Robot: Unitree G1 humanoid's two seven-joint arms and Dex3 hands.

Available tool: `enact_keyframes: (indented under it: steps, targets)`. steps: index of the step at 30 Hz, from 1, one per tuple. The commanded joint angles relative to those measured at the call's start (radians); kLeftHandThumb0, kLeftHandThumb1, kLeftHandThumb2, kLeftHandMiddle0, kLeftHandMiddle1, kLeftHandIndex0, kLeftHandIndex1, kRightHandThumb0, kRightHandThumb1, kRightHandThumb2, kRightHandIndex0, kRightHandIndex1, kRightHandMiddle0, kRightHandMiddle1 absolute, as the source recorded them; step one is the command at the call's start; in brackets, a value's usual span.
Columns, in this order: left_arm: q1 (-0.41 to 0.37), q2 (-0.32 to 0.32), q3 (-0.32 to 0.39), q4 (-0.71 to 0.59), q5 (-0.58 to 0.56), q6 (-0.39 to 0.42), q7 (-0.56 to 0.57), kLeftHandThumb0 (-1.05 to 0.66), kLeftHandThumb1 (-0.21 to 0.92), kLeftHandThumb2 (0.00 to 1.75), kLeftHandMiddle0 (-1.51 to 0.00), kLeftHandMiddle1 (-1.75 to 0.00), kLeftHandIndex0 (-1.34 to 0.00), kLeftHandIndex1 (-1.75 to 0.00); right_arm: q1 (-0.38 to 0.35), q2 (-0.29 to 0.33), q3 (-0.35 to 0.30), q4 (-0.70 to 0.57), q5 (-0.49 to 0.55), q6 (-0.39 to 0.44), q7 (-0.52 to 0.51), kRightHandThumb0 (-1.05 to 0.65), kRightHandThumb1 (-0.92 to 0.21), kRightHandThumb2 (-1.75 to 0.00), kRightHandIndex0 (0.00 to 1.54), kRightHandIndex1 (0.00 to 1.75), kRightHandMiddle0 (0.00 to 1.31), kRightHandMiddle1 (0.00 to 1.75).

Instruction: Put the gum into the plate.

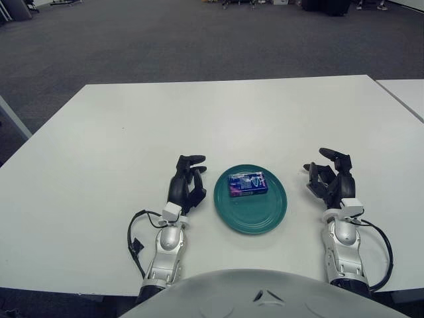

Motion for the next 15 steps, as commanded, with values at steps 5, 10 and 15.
enact_keyframes:
  steps: [5, 10, 15]
  targets:
    - [0.026, 0.009, 0.018, 0.085, -0.015, 0.004, -0.024, -0.84, 0.92, 0.92, -0.24, -1.2, -0.2, -1.41, 0.065, 0.023, 0.026, 0.116, -0.025, -0.032, -0.014, -0.52, -0.81, -0.78, 0.58, 1.03, 0.02, 1.21]
    - [0.023, 0.018, 0.01, 0.09, 0.007, -0.012, -0.017, -0.85, 0.92, 0.91, -0.21, -1.23, -0.19, -1.43, 0.073, 0.024, 0.036, 0.115, -0.033, -0.035, -0.021, -0.55, -0.83, -0.77, 0.58, 1.0, 0.04, 1.2]
    - [0.024, 0.019, 0.006, 0.086, 0.024, -0.015, -0.005, -0.86, 0.92, 0.9, -0.19, -1.26, -0.18, -1.48, 0.078, 0.02, 0.043, 0.114, -0.036, -0.027, -0.022, -0.59, -0.9, -0.69, 0.57, 0.97, 0.07, 1.17]
